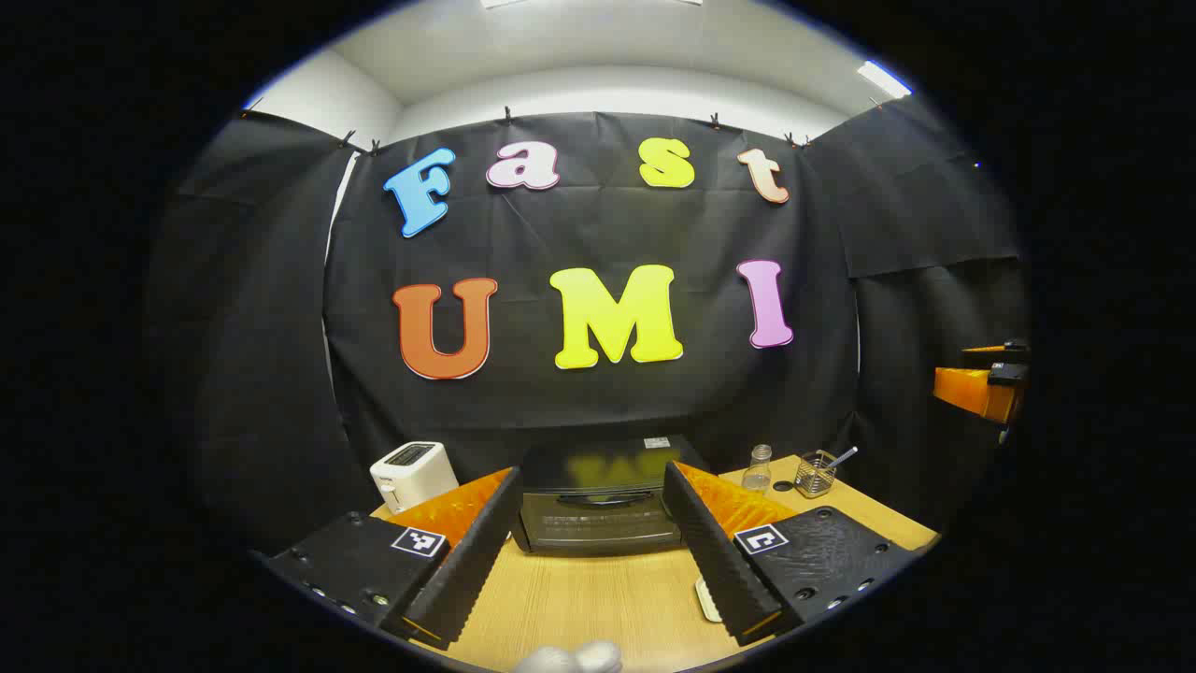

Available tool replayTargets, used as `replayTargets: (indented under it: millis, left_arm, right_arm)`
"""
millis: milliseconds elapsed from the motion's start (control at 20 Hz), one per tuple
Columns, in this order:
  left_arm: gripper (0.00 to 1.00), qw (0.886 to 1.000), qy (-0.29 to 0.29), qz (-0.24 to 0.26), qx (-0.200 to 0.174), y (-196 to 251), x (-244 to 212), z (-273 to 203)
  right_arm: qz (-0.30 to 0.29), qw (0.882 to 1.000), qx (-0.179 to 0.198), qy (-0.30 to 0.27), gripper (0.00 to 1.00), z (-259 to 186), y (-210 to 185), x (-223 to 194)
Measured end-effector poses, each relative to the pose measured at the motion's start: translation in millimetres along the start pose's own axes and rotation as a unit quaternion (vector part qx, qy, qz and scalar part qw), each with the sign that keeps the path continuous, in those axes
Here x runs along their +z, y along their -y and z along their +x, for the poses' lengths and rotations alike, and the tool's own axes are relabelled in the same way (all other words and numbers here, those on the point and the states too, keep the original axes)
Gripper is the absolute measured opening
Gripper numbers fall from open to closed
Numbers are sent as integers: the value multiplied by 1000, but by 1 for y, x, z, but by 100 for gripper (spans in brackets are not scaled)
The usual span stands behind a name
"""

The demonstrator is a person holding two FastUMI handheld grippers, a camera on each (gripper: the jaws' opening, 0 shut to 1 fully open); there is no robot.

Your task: Open the electric oven with the left hand, put the food in, and close the electric oven.

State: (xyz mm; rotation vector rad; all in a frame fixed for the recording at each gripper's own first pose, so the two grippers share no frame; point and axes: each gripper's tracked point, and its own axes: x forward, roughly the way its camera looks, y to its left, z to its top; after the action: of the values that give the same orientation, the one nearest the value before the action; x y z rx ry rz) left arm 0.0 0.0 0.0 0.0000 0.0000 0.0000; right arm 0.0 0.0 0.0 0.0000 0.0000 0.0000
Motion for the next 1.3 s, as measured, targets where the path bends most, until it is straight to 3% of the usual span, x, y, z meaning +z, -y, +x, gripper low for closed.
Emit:
replayTargets:
  millis: [700, 1000, 1300]
  left_arm:
    - [96, 1000, 0, 1, 2, 3, -6, 29]
    - [96, 1000, 2, -1, -6, 10, -14, 83]
    - [97, 1000, -16, -9, -14, 20, -42, 151]
  right_arm:
    - [1, 1000, 2, -10, 97, 18, 0, -7]
    - [6, 1000, -11, -27, 96, 17, 6, -16]
    - [9, 997, -56, -56, 96, 2, 33, -28]
